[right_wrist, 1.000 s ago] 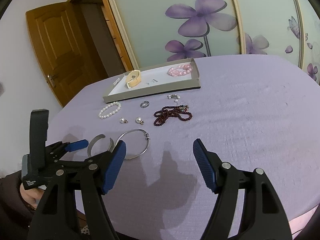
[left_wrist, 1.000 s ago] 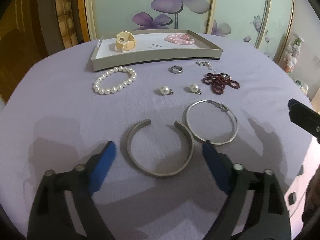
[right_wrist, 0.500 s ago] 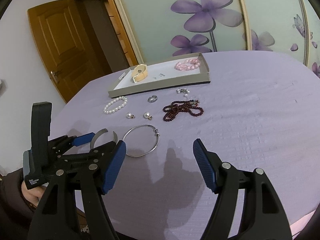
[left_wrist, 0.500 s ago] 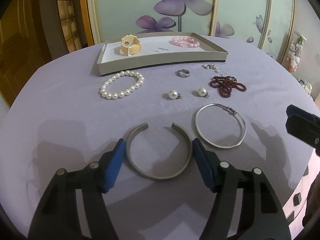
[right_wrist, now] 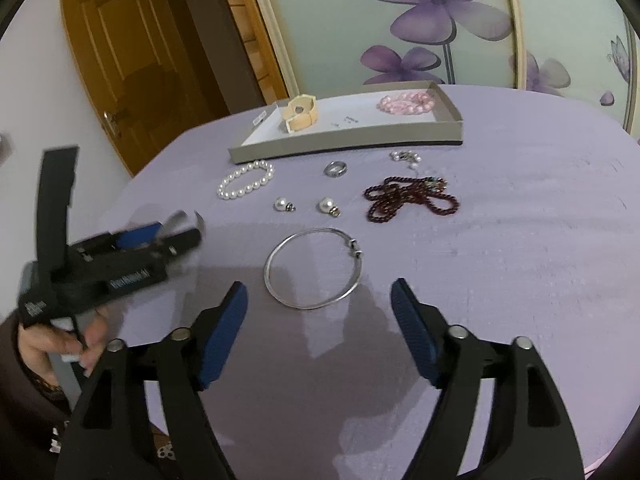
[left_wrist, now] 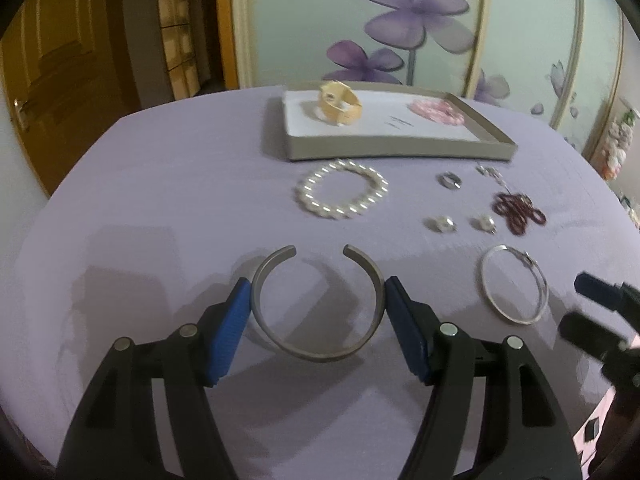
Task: Organize jewelry
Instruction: 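Close the left tool on the grey cuff bangle while the right tool approaches the silver hoop bangle, then grasp the silver hoop bangle with the right tool while the left tool lifts the cuff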
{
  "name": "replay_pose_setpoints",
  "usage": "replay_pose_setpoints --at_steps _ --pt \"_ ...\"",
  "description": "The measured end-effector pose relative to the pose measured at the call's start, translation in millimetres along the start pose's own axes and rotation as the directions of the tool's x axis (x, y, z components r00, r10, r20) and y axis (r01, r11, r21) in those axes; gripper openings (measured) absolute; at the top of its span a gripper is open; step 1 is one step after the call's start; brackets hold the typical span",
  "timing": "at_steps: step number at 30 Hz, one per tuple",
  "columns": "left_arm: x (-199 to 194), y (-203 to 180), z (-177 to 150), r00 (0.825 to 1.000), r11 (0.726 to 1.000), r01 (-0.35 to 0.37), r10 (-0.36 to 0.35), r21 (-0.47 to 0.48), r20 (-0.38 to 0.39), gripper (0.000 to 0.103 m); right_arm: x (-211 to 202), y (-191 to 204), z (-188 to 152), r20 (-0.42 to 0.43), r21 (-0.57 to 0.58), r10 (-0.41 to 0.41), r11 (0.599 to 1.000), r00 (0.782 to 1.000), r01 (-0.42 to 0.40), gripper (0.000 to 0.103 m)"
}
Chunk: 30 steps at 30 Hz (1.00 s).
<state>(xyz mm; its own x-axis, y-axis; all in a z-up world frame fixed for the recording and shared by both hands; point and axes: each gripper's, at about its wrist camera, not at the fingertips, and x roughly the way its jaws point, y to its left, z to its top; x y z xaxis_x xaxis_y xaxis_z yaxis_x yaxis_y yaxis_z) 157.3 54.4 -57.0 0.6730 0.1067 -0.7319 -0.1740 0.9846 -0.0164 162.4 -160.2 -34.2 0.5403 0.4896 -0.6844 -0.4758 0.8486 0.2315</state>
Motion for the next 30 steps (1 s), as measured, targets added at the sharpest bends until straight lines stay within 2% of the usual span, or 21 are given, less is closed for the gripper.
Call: replay_pose_setpoints --at_steps 6,12,17,22,24,30 --pt "-8 26 8 1.0 0.999 -0.019 0.02 -0.05 0.023 0.067 23 12 1 -0.076 -0.022 -0.084 0.996 0.994 0.083 0.087" --pt "-14 38 12 0.999 0.997 -0.025 0.028 -0.066 0.04 0.067 35 24 8 -0.1 -0.045 -0.178 0.984 0.979 0.174 0.088" --pt "-16 42 15 0.999 0.996 -0.023 0.027 -0.085 0.046 0.067 44 35 9 -0.085 -0.087 -0.231 0.971 0.969 0.224 0.088" --pt "-18 44 17 0.998 0.995 -0.026 0.031 -0.094 0.049 0.067 48 35 13 -0.072 -0.091 -0.231 0.97 0.97 0.224 0.084" --pt "-18 45 17 0.998 0.995 -0.026 0.031 -0.096 0.05 0.067 46 34 13 -0.063 -0.095 -0.222 0.972 0.973 0.215 0.074" --pt "-17 46 18 0.998 0.995 -0.025 0.029 -0.099 0.047 0.067 44 33 12 -0.061 -0.118 -0.2 0.974 0.978 0.192 0.073"
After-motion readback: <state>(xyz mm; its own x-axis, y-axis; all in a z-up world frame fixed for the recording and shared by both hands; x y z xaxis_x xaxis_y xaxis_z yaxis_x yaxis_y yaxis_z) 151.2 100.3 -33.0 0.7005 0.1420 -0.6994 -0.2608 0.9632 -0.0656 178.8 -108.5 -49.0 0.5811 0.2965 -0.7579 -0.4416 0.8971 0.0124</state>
